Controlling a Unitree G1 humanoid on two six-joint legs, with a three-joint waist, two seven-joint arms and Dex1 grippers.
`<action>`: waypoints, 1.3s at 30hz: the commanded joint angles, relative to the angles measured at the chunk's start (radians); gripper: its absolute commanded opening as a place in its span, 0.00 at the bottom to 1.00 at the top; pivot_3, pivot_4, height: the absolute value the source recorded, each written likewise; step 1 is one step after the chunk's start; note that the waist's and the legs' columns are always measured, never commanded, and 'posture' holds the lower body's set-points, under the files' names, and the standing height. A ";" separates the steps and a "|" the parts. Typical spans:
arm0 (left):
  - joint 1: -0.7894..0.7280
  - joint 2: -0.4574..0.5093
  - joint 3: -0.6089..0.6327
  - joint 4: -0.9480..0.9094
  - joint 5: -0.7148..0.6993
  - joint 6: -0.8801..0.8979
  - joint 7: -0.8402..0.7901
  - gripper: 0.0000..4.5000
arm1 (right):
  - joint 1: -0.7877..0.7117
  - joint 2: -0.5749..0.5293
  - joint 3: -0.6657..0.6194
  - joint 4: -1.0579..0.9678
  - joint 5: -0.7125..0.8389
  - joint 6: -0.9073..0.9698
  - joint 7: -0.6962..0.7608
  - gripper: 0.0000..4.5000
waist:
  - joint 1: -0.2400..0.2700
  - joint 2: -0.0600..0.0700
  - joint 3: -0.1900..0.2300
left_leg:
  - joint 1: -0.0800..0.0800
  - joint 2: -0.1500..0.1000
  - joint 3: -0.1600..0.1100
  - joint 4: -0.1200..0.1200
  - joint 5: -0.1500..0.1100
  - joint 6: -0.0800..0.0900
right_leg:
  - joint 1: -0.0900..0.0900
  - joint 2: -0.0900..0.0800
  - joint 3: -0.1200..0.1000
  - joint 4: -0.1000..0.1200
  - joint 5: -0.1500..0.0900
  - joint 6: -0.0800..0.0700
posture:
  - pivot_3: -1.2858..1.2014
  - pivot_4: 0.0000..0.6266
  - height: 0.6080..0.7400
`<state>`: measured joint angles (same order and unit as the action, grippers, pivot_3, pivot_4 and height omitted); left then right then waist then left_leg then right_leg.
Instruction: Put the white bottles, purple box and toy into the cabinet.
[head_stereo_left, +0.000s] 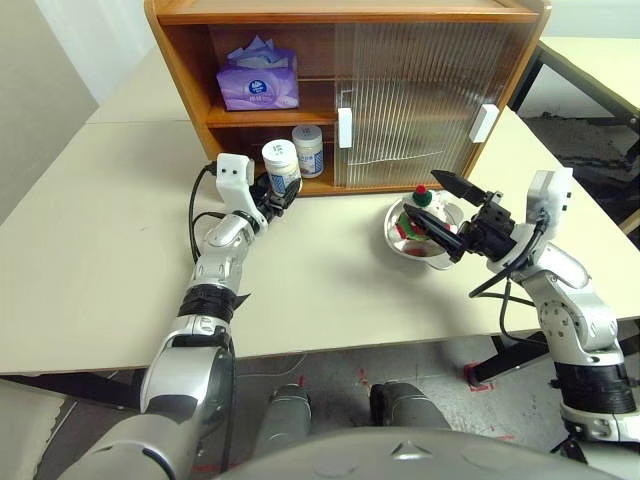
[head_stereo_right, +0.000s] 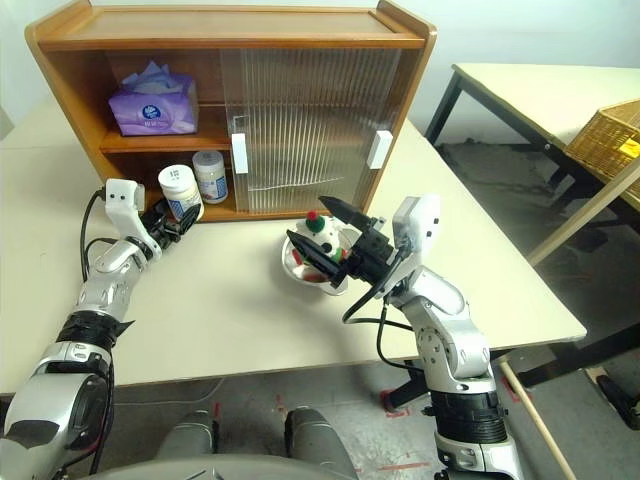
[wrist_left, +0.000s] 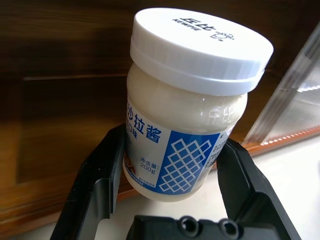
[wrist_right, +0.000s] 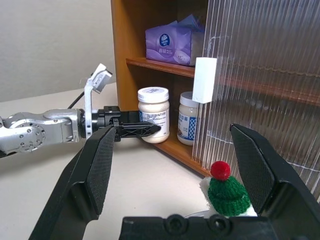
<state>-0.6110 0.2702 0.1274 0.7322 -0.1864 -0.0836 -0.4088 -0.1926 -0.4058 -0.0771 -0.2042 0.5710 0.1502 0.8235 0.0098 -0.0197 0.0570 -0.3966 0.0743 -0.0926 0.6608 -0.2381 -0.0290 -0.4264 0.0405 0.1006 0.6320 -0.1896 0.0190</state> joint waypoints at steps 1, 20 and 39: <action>-0.030 -0.003 0.022 0.016 0.007 -0.036 0.037 0.68 | 0.003 -0.003 -0.003 0.005 -0.009 -0.006 0.004 1.00 | 0.000 0.000 0.000 | 0.000 0.000 0.000 0.000 0.000 0.000 | 0.000 0.000 0.000 0.000 0.000 0.000 | 0.52 0.09 1.00; -0.235 -0.061 0.061 0.362 0.044 -0.128 0.287 0.68 | 0.011 -0.004 -0.002 -0.005 -0.009 -0.001 -0.004 1.00 | 0.000 0.000 0.000 | 0.010 0.000 0.000 0.002 0.000 0.001 | 0.009 0.000 0.000 0.000 0.001 0.000 | 0.51 0.10 1.00; -0.349 -0.020 0.068 0.554 0.095 -0.149 0.365 0.68 | 0.024 -0.003 -0.001 -0.019 -0.007 0.002 -0.015 1.00 | -0.004 -0.001 0.001 | 0.010 0.000 0.001 0.001 0.000 0.001 | 0.009 0.000 0.000 -0.001 0.000 0.001 | 0.51 0.11 1.00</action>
<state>-0.9352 0.2543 0.1917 1.2766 -0.1072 -0.2178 -0.0482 -0.1753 -0.4063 -0.0769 -0.2158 0.5709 0.1505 0.8096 0.0055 -0.0210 0.0582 -0.3868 0.0741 -0.0920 0.6616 -0.2377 -0.0281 -0.4173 0.0405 0.1007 0.6314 -0.1893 0.0197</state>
